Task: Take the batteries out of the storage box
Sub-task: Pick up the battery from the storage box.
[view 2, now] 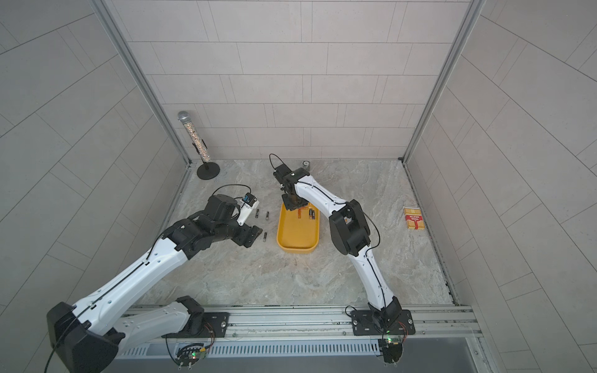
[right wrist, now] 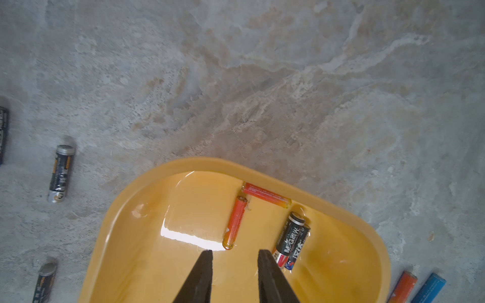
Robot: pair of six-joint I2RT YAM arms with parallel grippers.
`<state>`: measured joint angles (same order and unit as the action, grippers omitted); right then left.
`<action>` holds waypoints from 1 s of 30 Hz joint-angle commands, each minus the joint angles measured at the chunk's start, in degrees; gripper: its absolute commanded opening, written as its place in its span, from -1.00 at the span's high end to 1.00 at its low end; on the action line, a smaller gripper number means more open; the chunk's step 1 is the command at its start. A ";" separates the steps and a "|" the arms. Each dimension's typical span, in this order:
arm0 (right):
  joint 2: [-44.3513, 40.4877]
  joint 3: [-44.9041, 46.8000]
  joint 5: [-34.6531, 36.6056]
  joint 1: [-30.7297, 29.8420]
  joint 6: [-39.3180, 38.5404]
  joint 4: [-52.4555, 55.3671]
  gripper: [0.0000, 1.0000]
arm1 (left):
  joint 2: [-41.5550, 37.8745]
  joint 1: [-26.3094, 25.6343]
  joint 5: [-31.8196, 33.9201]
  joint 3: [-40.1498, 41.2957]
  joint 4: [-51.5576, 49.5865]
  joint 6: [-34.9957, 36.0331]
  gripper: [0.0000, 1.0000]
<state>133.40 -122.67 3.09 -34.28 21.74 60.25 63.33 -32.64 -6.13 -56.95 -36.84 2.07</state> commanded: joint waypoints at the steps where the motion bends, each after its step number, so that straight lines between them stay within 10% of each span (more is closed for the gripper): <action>1: 2.79 -0.29 0.95 0.35 1.97 1.80 0.34 | 0.87 -0.06 0.37 -0.68 -0.05 0.83 -0.73; 30: 3.24 1.09 -1.01 0.65 3.65 0.91 1.00 | 2.78 -0.05 2.85 -1.42 -0.33 1.19 -0.75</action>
<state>139.04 -122.23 2.74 -33.74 24.49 59.77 66.15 -32.64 -4.34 -56.97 -36.86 2.61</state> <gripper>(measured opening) 0.134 0.874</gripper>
